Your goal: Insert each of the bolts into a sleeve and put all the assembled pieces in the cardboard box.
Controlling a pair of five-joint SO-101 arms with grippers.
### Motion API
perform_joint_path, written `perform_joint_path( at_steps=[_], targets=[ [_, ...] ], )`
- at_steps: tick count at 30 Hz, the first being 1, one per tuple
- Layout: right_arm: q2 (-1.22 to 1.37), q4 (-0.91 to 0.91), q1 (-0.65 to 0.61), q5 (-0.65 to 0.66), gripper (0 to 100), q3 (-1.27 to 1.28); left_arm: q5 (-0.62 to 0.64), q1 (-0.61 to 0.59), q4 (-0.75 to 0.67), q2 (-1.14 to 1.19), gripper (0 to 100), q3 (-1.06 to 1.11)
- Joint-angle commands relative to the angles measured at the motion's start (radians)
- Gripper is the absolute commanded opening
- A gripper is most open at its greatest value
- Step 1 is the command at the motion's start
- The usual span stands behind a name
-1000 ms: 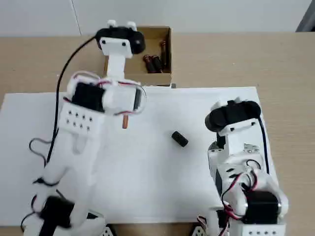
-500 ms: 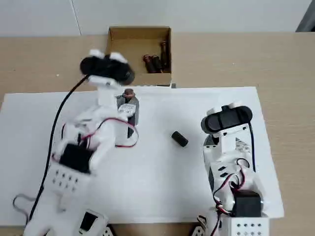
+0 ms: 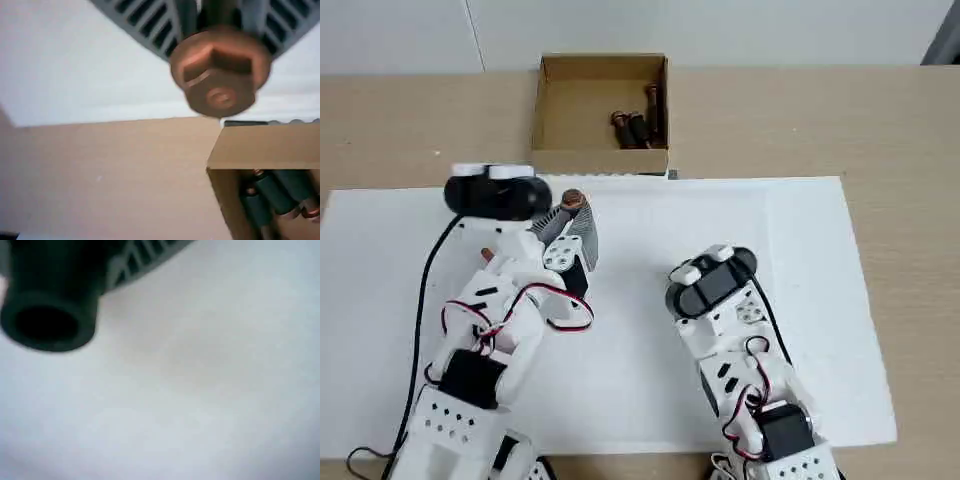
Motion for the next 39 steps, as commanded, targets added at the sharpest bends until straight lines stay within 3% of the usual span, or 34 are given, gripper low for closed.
perform_joint_path(
  at_steps=[1, 8, 14, 19, 29, 39],
  targets=[
    [-0.015, -0.044, -0.045, -0.009, 0.2, -0.003, 0.077, 0.006, -0.074, -0.092, 0, 0.042],
    [-0.019, -0.113, -0.087, -0.008, 0.2, 0.015, 0.176, 0.006, -0.204, -0.307, 0, 0.231],
    [-0.019, -0.113, -0.099, -0.008, 0.3, 0.008, 0.198, 0.044, -0.215, -0.502, 0, 0.364],
    [-0.019, -0.113, -0.189, -0.003, 0.3, 0.008, 0.198, 0.124, -0.213, -0.651, 0, 0.453],
    [-0.021, -0.147, -0.236, 0.003, 0.3, 0.000, 0.198, 0.137, -0.213, -0.646, 0, 0.463],
    [-0.021, -0.189, -0.236, 0.092, 0.3, 0.003, 0.198, 0.138, -0.212, -0.643, 0, 0.466]
  ],
)
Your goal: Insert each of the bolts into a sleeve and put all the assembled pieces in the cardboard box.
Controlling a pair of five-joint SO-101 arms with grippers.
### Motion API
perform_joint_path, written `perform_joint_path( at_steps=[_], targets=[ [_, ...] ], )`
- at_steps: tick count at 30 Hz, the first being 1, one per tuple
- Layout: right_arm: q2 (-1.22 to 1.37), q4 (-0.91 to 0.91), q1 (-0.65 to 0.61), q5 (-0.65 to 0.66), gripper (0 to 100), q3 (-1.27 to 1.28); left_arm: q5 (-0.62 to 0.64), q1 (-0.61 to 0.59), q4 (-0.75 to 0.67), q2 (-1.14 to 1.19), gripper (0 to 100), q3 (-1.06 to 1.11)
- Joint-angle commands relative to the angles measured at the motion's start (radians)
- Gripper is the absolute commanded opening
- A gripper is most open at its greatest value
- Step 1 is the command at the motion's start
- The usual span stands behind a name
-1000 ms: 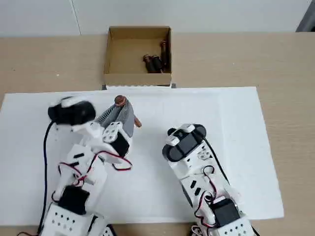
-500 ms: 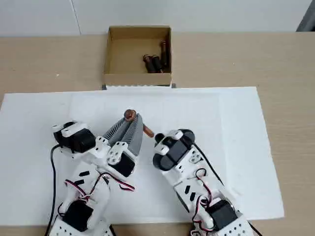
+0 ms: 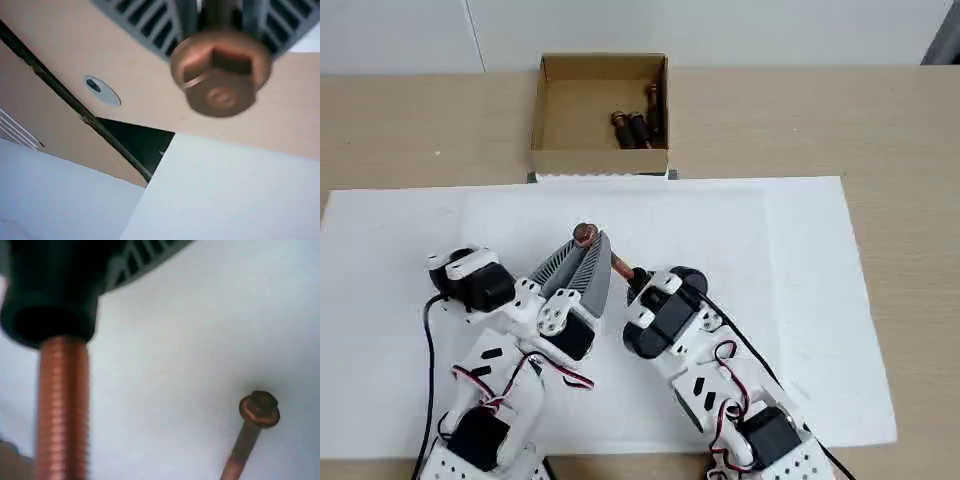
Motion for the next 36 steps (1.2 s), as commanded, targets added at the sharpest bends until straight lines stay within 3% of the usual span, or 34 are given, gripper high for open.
perform_joint_path(
  at_steps=[1, 19, 28, 36],
  targets=[
    [-0.018, -0.033, -0.008, 0.014, 0.3, -0.020, 0.006, 0.008, -0.028, -0.017, 0, -0.004],
    [-0.015, -0.031, -0.039, 0.015, 0.3, -0.003, 0.003, 0.095, -0.023, -0.017, 0, 0.033],
    [-0.016, -0.033, -0.039, 0.078, 0.3, -0.006, 0.002, 0.141, 0.170, -0.020, 0, 0.033],
    [-0.016, -0.033, -0.039, 0.080, 0.3, -0.008, 0.000, 0.143, 0.192, -0.020, 1, 0.070]
  ],
)
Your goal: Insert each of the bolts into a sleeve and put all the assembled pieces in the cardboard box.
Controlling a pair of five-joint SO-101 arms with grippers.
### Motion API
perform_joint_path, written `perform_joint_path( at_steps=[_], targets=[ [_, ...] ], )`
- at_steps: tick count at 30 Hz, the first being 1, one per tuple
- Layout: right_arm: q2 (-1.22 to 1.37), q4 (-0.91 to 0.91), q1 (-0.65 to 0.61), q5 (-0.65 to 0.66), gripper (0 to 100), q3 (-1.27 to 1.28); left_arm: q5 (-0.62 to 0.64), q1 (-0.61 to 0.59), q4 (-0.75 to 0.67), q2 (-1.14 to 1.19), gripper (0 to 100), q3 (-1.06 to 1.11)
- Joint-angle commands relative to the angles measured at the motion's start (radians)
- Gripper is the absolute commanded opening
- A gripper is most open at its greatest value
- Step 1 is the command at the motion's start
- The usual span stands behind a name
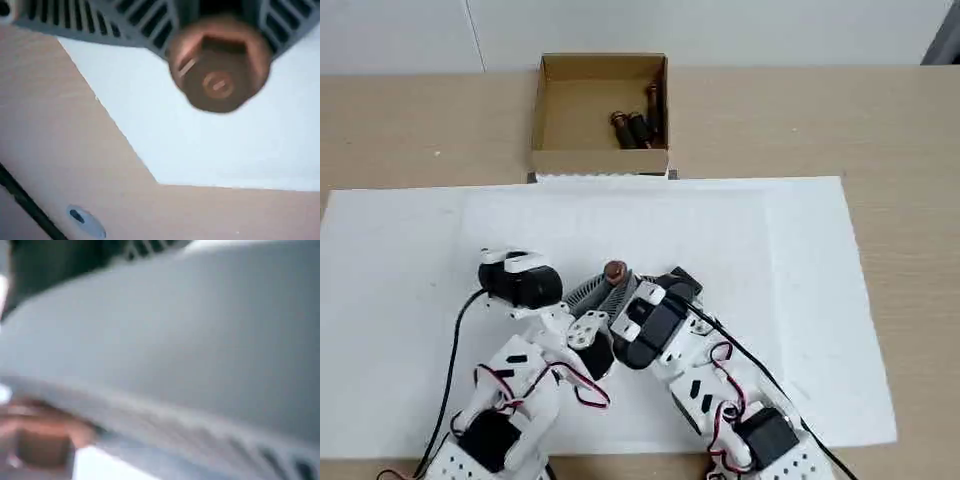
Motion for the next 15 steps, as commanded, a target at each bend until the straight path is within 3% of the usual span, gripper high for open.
perform_joint_path(
  at_steps=[1, 7, 15],
  targets=[
    [-0.018, -0.033, -0.008, 0.009, 0.3, -0.015, 0.002, 0.015, 0.003, -0.009, 1, 0.007],
    [-0.018, -0.033, -0.007, 0.012, 0.3, -0.015, -0.098, 0.012, 0.005, -0.008, 18, 0.004],
    [-0.018, -0.033, -0.005, 0.008, 0.3, -0.015, -0.199, -0.078, 0.057, -0.006, 19, -0.073]
  ],
)
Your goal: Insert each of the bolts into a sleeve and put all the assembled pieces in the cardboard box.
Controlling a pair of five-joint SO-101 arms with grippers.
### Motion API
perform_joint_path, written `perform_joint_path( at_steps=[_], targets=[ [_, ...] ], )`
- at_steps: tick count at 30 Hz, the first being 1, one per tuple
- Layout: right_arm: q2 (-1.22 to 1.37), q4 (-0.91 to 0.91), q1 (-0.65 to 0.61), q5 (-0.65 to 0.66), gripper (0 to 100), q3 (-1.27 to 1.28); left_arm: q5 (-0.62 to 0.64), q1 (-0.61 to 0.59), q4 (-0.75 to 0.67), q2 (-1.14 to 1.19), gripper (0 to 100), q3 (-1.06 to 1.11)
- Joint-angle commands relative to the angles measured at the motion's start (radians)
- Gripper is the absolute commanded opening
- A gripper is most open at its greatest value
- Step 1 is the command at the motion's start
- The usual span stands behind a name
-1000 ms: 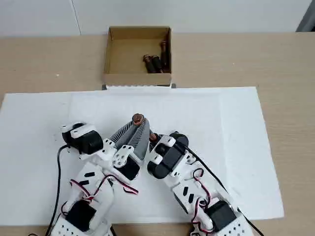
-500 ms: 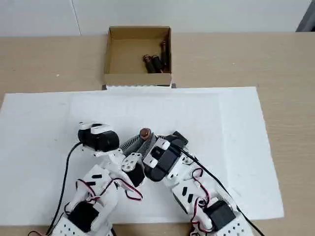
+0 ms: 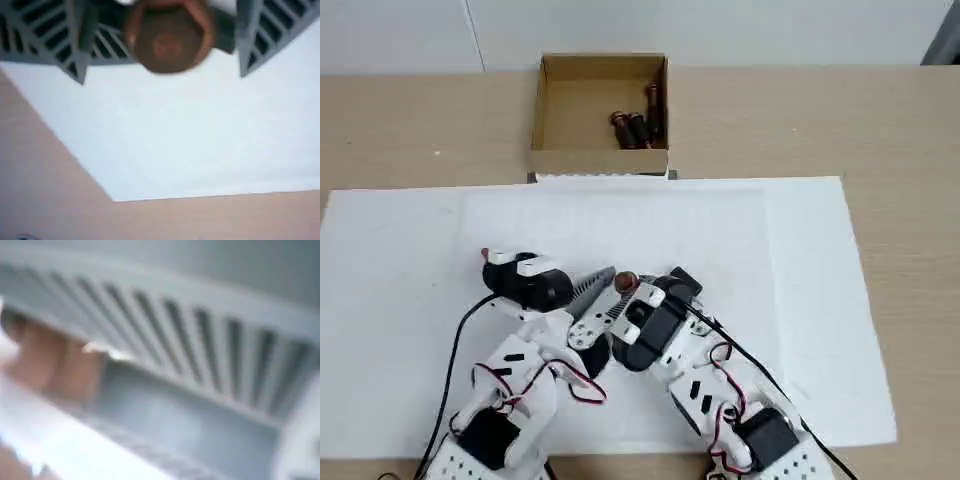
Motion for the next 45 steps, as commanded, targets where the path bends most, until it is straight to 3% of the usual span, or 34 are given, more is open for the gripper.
perform_joint_path(
  at_steps=[1, 10, 12, 15, 17, 23, 31, 39, 45],
  targets=[
    [-0.016, -0.031, -0.005, 0.003, 0.3, -0.015, -0.051, -0.035, 0.040, -0.006, 19, -0.084],
    [-0.016, -0.031, 0.002, 0.002, 0.3, -0.009, -0.071, -0.061, 0.141, -0.006, 19, -0.237],
    [-0.016, -0.031, 0.025, -0.002, 0.2, -0.009, -0.072, -0.087, 0.146, -0.006, 14, -0.268],
    [-0.016, -0.025, 0.091, -0.071, 0.2, -0.011, -0.074, -0.167, 0.141, -0.008, 0, -0.286],
    [-0.013, -0.022, 0.140, -0.112, 0.2, -0.012, -0.103, -0.232, 0.141, -0.008, 2, -0.283],
    [-0.007, 0.044, 0.262, -0.290, 0.2, -0.025, -0.292, -0.373, 0.146, -0.009, 1, -0.157],
    [0.013, 0.136, 0.266, -0.382, 0.2, -0.222, -0.331, -0.423, 0.141, -0.009, 1, 0.022],
    [0.412, 0.074, 0.269, -0.423, 0.2, -0.465, -0.331, -0.427, 0.149, -0.006, 1, 0.042],
    [0.846, -0.038, 0.269, -0.430, 0.2, -0.726, -0.331, -0.420, 0.256, -0.011, 1, 0.042]
  ],
)
